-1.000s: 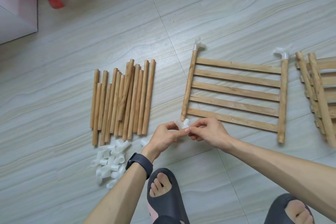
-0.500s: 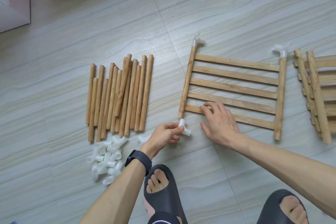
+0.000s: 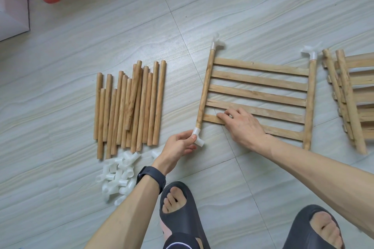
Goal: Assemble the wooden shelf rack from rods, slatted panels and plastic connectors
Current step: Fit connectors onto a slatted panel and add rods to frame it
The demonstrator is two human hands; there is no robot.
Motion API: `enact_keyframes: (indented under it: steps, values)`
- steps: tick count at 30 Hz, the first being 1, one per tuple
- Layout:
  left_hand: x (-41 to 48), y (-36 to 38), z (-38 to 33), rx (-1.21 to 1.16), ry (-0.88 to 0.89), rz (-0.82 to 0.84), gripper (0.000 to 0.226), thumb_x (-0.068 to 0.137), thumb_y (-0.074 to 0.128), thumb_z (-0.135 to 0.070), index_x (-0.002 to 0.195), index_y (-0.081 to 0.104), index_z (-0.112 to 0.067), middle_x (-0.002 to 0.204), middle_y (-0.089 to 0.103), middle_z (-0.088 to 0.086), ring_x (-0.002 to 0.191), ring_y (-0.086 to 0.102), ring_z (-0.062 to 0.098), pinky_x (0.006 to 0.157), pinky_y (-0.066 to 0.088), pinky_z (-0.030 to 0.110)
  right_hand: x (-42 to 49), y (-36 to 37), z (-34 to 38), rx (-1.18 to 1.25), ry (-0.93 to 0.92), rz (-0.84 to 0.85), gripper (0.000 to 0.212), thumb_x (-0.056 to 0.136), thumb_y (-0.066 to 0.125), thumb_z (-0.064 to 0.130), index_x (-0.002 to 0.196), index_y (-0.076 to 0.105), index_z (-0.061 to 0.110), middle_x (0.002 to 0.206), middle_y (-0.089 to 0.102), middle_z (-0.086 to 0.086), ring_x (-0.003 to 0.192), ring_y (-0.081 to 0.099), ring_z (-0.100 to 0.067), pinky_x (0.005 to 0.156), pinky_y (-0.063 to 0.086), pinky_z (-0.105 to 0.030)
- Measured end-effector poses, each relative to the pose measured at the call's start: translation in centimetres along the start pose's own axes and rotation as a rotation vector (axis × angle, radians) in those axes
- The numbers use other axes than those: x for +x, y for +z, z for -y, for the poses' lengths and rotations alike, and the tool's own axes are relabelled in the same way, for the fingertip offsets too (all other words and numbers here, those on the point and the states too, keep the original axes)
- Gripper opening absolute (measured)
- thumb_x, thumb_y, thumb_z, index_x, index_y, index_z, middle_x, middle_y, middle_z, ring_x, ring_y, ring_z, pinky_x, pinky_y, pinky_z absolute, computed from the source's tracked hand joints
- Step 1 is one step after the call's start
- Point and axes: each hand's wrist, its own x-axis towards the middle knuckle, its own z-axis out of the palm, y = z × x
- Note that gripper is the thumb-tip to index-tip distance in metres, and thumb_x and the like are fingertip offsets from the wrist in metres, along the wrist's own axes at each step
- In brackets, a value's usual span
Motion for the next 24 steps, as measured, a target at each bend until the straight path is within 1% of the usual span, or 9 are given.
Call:
enact_keyframes:
  steps: [2, 6, 9, 12, 15, 17, 20, 22, 24]
  values:
    - [0.1, 0.4, 0.1, 0.001, -0.004, -0.002, 0.031, 0.098, 0.067, -0.024, 0.128, 0.065, -0.014, 0.117, 0.074, 0.008, 0.097, 0.07, 0.021, 0.087, 0.057, 0.026, 0.0, -0.1, -0.3, 0.017, -0.028, 0.023, 0.051, 0.097, 0.054, 0.013, 0.143, 0.044, 0.031, 0.131, 0.048, 0.006, 0.117, 0.044, -0.023, 0.087, 0.046, -0.036]
    - [0.0, 0.9, 0.5, -0.089, -0.023, -0.031, 0.029, 0.095, 0.07, -0.023, 0.124, 0.066, -0.017, 0.117, 0.074, 0.005, 0.11, 0.07, 0.018, 0.094, 0.053, 0.029, -0.2, -0.2, -0.7, 0.012, -0.102, 0.038, 0.054, 0.092, 0.055, 0.007, 0.142, 0.046, 0.024, 0.132, 0.049, 0.004, 0.119, 0.044, -0.024, 0.088, 0.049, -0.036]
    - [0.2, 0.8, 0.4, -0.151, -0.047, -0.029, 0.029, 0.094, 0.071, -0.018, 0.123, 0.067, -0.016, 0.113, 0.076, 0.003, 0.108, 0.071, 0.016, 0.093, 0.052, 0.028, -0.5, -0.2, -0.9, -0.018, -0.182, 0.037, 0.054, 0.086, 0.053, -0.001, 0.137, 0.051, 0.016, 0.125, 0.052, -0.002, 0.113, 0.048, -0.027, 0.082, 0.052, -0.038]
    - [0.2, 1.0, 0.3, -0.162, -0.062, -0.028, 0.034, 0.094, 0.071, -0.015, 0.127, 0.065, -0.012, 0.119, 0.074, 0.006, 0.111, 0.07, 0.016, 0.093, 0.052, 0.027, -0.7, -0.1, -1.1, -0.046, -0.225, 0.023, 0.05, 0.085, 0.052, -0.002, 0.133, 0.054, 0.011, 0.119, 0.053, -0.006, 0.108, 0.051, -0.03, 0.076, 0.054, -0.041]
    - [0.1, 1.1, 0.4, -0.128, -0.046, -0.032, 0.037, 0.094, 0.071, -0.017, 0.13, 0.064, -0.012, 0.12, 0.073, 0.006, 0.113, 0.069, 0.017, 0.099, 0.051, 0.031, -0.7, -0.2, -1.1, -0.088, -0.257, 0.031, 0.049, 0.087, 0.051, -0.001, 0.135, 0.053, 0.01, 0.119, 0.053, -0.007, 0.106, 0.051, -0.03, 0.078, 0.052, -0.041]
    - [0.1, 1.0, 0.1, -0.045, -0.024, -0.025, 0.037, 0.095, 0.071, -0.021, 0.131, 0.064, -0.015, 0.116, 0.074, 0.003, 0.108, 0.07, 0.015, 0.099, 0.052, 0.032, -0.4, -0.4, -1.3, -0.121, -0.283, 0.028, 0.05, 0.086, 0.052, -0.002, 0.135, 0.053, 0.009, 0.117, 0.054, -0.009, 0.105, 0.052, -0.031, 0.079, 0.052, -0.041]
    - [-0.1, 0.9, -0.8, 0.152, 0.031, -0.017, 0.038, 0.096, 0.069, -0.032, 0.13, 0.064, -0.019, 0.104, 0.076, -0.004, 0.089, 0.072, 0.013, 0.081, 0.054, 0.025, 0.4, -1.0, -1.3, -0.143, -0.271, 0.034, 0.053, 0.088, 0.047, 0.001, 0.14, 0.049, 0.014, 0.123, 0.053, -0.005, 0.111, 0.049, -0.029, 0.085, 0.051, -0.039]
    - [-0.4, 0.5, -1.6, 0.399, 0.101, -0.092, 0.037, 0.095, 0.065, -0.047, 0.124, 0.068, -0.024, 0.102, 0.075, -0.006, 0.087, 0.071, 0.015, 0.078, 0.055, 0.026, 1.0, -1.4, -0.8, -0.13, -0.218, 0.038, 0.054, 0.092, 0.043, 0.005, 0.144, 0.044, 0.02, 0.128, 0.05, -0.002, 0.115, 0.046, -0.026, 0.087, 0.048, -0.036]
    - [-0.9, -0.6, -2.1, 0.78, 0.192, -0.255, 0.039, 0.094, 0.052, -0.065, 0.105, 0.07, -0.031, 0.093, 0.071, -0.011, 0.085, 0.067, 0.014, 0.067, 0.051, 0.027, 1.4, -1.6, 0.0, -0.141, -0.162, 0.026, 0.052, 0.094, 0.041, 0.009, 0.144, 0.041, 0.024, 0.127, 0.048, -0.002, 0.115, 0.045, -0.025, 0.084, 0.044, -0.034]
